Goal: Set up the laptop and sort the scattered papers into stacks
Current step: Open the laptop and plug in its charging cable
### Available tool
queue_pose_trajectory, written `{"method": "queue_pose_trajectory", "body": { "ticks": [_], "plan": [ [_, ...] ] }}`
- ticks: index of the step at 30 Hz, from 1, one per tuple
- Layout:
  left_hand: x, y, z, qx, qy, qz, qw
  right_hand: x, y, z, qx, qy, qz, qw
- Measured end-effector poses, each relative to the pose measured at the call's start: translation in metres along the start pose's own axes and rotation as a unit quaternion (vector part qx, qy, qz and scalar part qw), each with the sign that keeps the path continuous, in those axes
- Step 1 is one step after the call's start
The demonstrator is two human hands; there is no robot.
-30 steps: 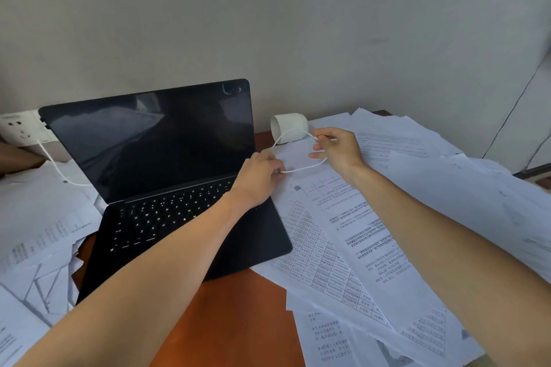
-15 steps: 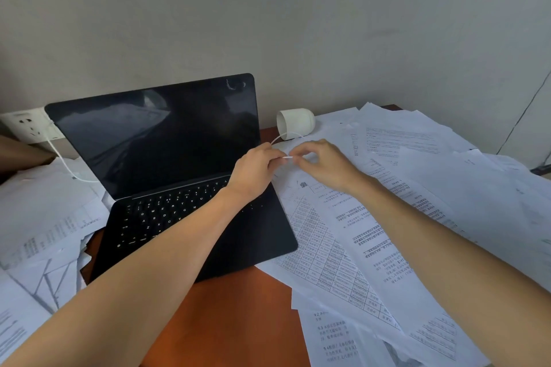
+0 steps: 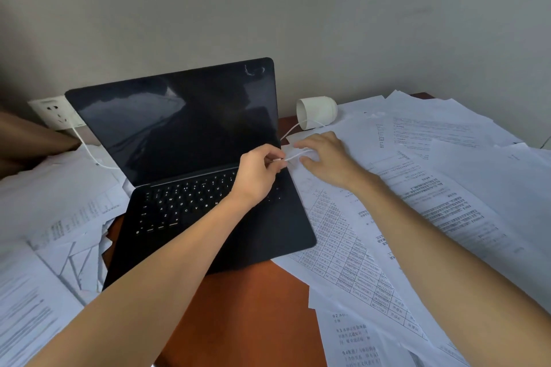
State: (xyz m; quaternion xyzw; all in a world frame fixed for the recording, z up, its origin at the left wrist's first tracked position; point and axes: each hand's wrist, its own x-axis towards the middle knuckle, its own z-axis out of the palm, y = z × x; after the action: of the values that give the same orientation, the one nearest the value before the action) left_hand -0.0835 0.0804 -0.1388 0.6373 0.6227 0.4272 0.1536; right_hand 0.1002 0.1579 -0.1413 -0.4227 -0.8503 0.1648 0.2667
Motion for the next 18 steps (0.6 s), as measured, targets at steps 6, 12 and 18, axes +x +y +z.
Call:
{"method": "queue_pose_trajectory", "body": {
  "ticks": [6, 12, 18],
  "plan": [
    [-0.002, -0.001, 0.005, -0.091, -0.012, -0.037, 0.995, -0.011, -0.011, 0.002, 0.135, 0.025, -0.001, 0.99],
    [-0.004, 0.0, 0.005, -0.146, 0.029, -0.065, 0.987, -0.009, -0.003, 0.005, 0.159, 0.068, 0.019, 0.985],
    [-0.002, -0.002, 0.002, -0.183, 0.012, -0.117, 0.976, -0.008, 0.001, 0.013, 0.044, 0.134, -0.042, 0.989]
  ]
}}
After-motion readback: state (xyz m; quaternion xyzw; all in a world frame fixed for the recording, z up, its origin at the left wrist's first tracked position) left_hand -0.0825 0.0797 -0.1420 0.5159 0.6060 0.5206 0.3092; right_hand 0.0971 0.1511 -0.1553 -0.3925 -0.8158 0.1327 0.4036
